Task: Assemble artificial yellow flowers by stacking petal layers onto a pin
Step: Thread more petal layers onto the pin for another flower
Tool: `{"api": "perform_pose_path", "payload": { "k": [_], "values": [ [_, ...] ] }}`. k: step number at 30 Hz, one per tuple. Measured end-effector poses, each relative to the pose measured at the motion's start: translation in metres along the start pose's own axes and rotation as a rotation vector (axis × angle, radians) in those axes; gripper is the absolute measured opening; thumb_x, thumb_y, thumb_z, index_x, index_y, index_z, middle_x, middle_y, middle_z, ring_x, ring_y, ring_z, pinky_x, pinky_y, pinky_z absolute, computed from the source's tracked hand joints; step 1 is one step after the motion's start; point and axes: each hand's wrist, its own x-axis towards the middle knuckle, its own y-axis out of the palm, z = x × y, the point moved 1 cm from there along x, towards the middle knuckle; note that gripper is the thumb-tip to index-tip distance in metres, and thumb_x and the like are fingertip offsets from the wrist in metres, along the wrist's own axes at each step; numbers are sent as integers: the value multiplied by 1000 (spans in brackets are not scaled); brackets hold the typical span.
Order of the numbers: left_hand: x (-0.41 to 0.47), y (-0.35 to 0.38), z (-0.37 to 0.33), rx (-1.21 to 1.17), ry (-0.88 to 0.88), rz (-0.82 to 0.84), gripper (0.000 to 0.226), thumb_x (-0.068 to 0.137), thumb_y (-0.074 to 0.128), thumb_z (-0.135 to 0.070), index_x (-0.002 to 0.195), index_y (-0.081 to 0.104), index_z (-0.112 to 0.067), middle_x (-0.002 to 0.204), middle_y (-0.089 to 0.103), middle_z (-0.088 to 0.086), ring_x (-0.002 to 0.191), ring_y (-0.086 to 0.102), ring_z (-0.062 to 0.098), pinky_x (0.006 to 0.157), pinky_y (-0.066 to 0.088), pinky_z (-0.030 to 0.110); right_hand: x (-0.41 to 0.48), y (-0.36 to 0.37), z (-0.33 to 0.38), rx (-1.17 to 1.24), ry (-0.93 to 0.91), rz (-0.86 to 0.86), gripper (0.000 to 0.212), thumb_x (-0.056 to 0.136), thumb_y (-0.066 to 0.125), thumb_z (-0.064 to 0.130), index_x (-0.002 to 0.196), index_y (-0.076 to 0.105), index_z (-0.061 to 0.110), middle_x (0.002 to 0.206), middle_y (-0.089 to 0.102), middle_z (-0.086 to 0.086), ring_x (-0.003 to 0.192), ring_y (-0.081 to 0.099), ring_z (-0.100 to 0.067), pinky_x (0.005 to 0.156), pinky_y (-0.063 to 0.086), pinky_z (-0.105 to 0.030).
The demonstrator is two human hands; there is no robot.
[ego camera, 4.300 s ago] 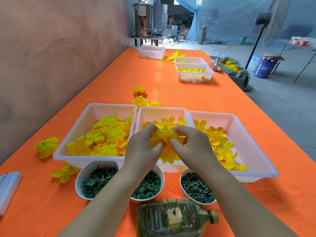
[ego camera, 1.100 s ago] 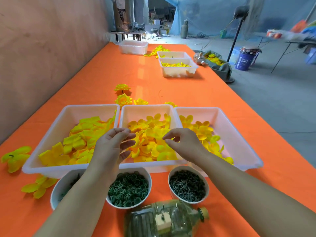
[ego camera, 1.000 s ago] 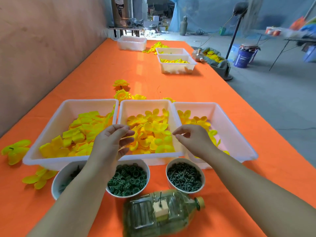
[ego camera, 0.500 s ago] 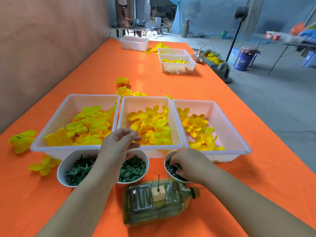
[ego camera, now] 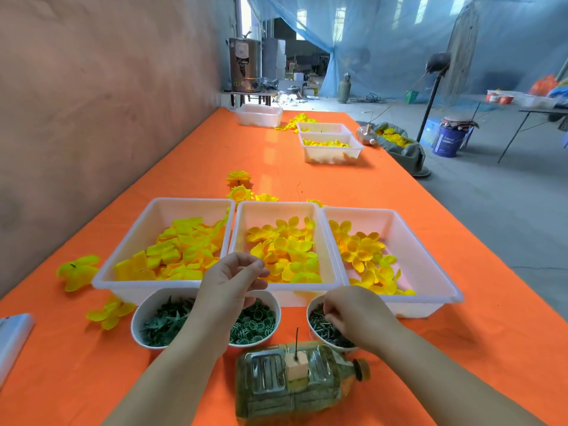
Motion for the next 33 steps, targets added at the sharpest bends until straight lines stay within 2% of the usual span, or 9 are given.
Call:
{"api": "perform_pose_path", "payload": {
  "k": [5, 8, 11, 15, 18, 21, 26, 29, 33],
  "values": [
    [-11, 0, 4, 57, 65, 83, 6, 91, 70, -21, 86, 68, -18, 83, 75, 2, 68, 66, 10, 71, 44, 35, -7, -4, -5, 243, 74, -87, 14, 82, 61, 14, 87, 71, 22, 87, 68, 9, 89, 59, -12, 75, 49, -31],
    [-20, -2, 5, 142, 132, 279, 21, 76, 79, -38, 85, 74, -20, 79, 70, 19, 65, 62, 14, 70, 47, 35, -10, -6, -1, 401, 93, -154, 19, 87, 65, 13, 97, 76, 25, 94, 72, 12, 92, 62, -6, 81, 49, -25],
    [-27, -3, 10, 254, 154, 477, 32, 70, 82, -42, 90, 78, -18, 77, 61, 31, 63, 55, 20, 67, 44, 36, -16, -14, 10, 700, 107, -236, 18, 86, 70, 10, 85, 76, 27, 80, 74, 14, 80, 68, 0, 75, 50, -17],
    [-29, 1, 15, 247, 161, 517, 9, 76, 81, -22, 81, 77, -16, 74, 66, 18, 68, 62, 23, 67, 47, 41, -28, -31, 30, 1080, 34, -265, 12, 86, 73, 7, 82, 71, 18, 74, 75, -2, 68, 72, -15, 67, 54, -24],
    [-29, 4, 17, 189, 160, 481, 5, 81, 79, -6, 82, 76, -10, 77, 71, 17, 72, 68, 24, 74, 55, 45, -35, -40, 43, 1223, -49, -246, 7, 83, 75, 9, 80, 71, 14, 73, 74, -6, 67, 71, -17, 64, 53, -25],
    [-31, 4, 20, 149, 148, 471, 9, 81, 79, -4, 78, 74, -10, 75, 72, 15, 72, 70, 23, 73, 56, 36, -39, -44, 53, 1216, -100, -235, 3, 79, 74, 20, 80, 72, 21, 75, 72, -2, 70, 69, -16, 67, 54, -40],
    [-32, 2, 27, 131, 123, 455, 4, 76, 79, -14, 76, 75, -15, 76, 74, 9, 77, 74, 23, 73, 57, 33, -43, -42, 62, 1029, -114, -212, 12, 78, 72, 40, 84, 71, 29, 78, 72, 7, 73, 68, -17, 68, 53, -54],
    [-34, 0, 33, 89, 111, 435, 13, 72, 82, -26, 79, 76, -17, 78, 75, 10, 78, 74, 22, 69, 57, 29, -47, -42, 64, 956, -122, -226, 13, 77, 69, 43, 84, 70, 32, 79, 72, 8, 73, 68, -17, 69, 53, -56],
    [-35, 1, 43, 52, 134, 404, 26, 68, 83, -38, 82, 76, -18, 77, 74, 8, 76, 73, 20, 65, 54, 25, -53, -41, 62, 933, -151, -262, 5, 80, 69, 32, 80, 69, 27, 76, 70, 5, 71, 67, -14, 67, 53, -51]
  ]
}}
